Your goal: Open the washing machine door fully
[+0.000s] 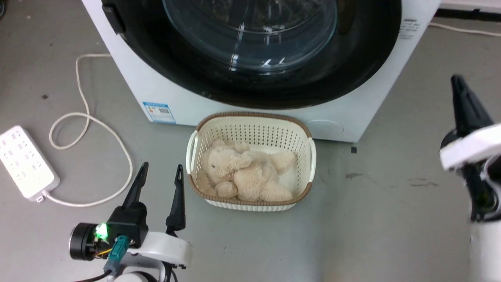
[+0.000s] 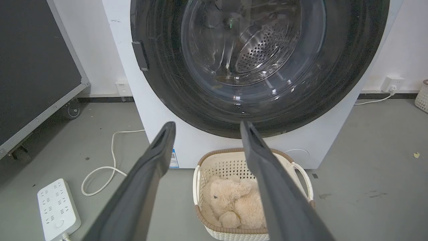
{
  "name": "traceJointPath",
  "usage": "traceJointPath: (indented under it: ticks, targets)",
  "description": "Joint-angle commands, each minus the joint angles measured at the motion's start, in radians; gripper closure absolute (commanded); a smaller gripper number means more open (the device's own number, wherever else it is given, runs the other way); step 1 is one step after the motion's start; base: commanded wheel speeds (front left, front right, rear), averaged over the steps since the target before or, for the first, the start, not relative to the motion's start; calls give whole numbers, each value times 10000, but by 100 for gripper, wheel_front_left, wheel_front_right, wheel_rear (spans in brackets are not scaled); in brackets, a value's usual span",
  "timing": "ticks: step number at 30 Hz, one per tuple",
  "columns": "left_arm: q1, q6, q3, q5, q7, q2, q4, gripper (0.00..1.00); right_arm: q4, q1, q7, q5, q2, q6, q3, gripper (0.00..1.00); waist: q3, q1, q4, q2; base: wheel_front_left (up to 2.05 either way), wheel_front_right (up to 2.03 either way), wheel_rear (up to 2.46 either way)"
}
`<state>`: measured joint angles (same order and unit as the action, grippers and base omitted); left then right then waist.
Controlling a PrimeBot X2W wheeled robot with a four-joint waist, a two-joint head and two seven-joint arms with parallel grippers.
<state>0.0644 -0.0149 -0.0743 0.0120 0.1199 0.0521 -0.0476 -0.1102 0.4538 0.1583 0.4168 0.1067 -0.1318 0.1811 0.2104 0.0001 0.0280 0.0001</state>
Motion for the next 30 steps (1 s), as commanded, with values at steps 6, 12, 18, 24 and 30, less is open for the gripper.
traceJointPath:
  ticks: [6,12,18,24,30]
  targets:
    - [262,-47,-144,5,205,49,-164,0,-749,1607,735,663,-135,5,578,100,465,-1,209,-1,0,0,0]
    - [370,-70,-300,-6,330,51,-264,0,-1670,2754,1398,940,252,6,1314,100,821,-1,453,-1,0,0,0]
    - [425,-112,-388,-26,455,97,-346,0,-2641,3871,2213,1413,493,6,1961,100,1146,-1,653,-1,0,0,0]
    - [478,-131,-554,-38,581,117,-438,0,-3952,5129,3363,1896,539,7,2822,100,1425,-1,847,-1,0,0,0]
    - [609,-195,-760,-8,748,115,-598,0,-5450,6745,4972,1995,711,8,3806,100,1845,-1,1091,-1,0,0,0]
